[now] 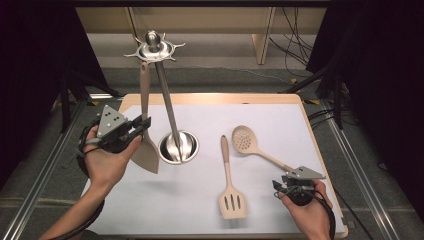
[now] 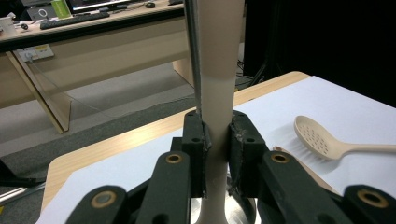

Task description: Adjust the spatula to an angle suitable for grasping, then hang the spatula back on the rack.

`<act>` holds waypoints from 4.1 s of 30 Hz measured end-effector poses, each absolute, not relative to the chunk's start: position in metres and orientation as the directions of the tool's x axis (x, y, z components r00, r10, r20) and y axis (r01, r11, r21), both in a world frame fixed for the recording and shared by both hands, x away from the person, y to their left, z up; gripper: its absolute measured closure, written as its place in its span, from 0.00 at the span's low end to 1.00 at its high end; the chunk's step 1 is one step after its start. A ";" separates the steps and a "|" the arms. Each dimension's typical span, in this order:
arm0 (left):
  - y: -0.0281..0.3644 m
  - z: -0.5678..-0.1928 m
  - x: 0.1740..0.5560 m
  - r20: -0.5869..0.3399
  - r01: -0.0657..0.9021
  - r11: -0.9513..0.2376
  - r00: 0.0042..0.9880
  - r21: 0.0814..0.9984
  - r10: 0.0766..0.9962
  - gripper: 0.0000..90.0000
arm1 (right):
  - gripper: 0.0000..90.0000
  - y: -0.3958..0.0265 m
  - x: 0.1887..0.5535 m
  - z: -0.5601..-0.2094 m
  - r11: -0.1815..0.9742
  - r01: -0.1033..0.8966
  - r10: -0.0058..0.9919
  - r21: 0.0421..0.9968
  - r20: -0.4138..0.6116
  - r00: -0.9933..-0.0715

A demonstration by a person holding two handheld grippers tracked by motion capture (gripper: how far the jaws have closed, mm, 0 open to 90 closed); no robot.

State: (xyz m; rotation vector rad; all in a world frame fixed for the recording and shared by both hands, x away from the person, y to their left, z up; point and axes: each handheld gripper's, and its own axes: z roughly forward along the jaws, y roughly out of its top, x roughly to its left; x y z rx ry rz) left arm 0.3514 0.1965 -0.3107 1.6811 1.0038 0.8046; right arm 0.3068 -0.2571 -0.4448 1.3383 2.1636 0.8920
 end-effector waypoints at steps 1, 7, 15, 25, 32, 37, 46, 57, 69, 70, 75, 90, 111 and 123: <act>0.198 -0.311 0.352 0.053 0.250 -0.177 0.437 0.952 0.898 0.86 | 0.69 -0.257 0.307 -0.445 0.323 0.615 0.900 0.719 -0.033 -0.434; 0.202 -0.312 0.356 0.044 0.252 -0.166 0.427 0.953 0.903 0.86 | 0.69 -0.257 0.306 -0.445 0.323 0.622 0.903 0.713 -0.035 -0.428; 0.204 -0.314 0.363 0.042 0.251 -0.161 0.421 0.955 0.906 0.86 | 0.69 -0.257 0.306 -0.445 0.321 0.623 0.902 0.713 -0.032 -0.430; 0.204 -0.317 0.365 0.035 0.248 -0.155 0.431 0.956 0.902 0.86 | 0.69 -0.256 0.305 -0.444 0.308 0.636 0.909 0.707 -0.021 -0.417; 0.204 -0.318 0.366 0.041 0.230 -0.159 0.447 0.960 0.894 0.84 | 0.68 -0.257 0.306 -0.445 0.324 0.619 0.901 0.715 -0.034 -0.433; 0.205 -0.316 0.362 0.034 0.223 -0.158 0.477 0.962 0.879 0.81 | 0.68 -0.257 0.307 -0.445 0.326 0.616 0.900 0.717 -0.035 -0.435; 0.212 -0.309 0.353 0.056 0.194 -0.170 0.485 0.966 0.873 0.91 | 0.68 -0.256 0.307 -0.446 0.321 0.621 0.902 0.715 -0.030 -0.432; 0.215 -0.300 0.352 0.026 0.167 -0.127 0.507 0.978 0.862 0.99 | 0.69 -0.250 0.310 -0.444 0.302 0.634 0.908 0.712 -0.013 -0.418; 0.212 -0.291 0.355 0.027 0.130 -0.107 0.502 0.986 0.865 0.99 | 0.69 -0.256 0.306 -0.446 0.285 0.646 0.911 0.709 0.010 -0.412; 0.210 -0.290 0.355 0.014 0.136 -0.096 0.509 0.986 0.861 0.99 | 0.69 -0.257 0.307 -0.446 0.285 0.639 0.910 0.714 0.008 -0.414; 0.207 -0.281 0.358 0.030 0.109 -0.102 0.523 0.989 0.852 0.99 | 0.69 -0.257 0.304 -0.444 0.280 0.637 0.919 0.718 -0.007 -0.395; 0.200 -0.235 0.358 0.032 -0.004 -0.036 0.554 0.999 0.832 0.99 | 0.69 -0.255 0.302 -0.444 0.258 0.660 0.923 0.705 0.021 -0.383; 0.202 -0.214 0.373 0.045 -0.051 -0.021 0.529 0.998 0.848 0.99 | 0.69 -0.257 0.304 -0.445 0.288 0.644 0.912 0.709 0.002 -0.409; 0.217 -0.212 0.382 0.034 -0.051 -0.010 0.492 0.999 0.870 0.99 | 0.70 -0.257 0.305 -0.445 0.303 0.633 0.910 0.712 -0.019 -0.414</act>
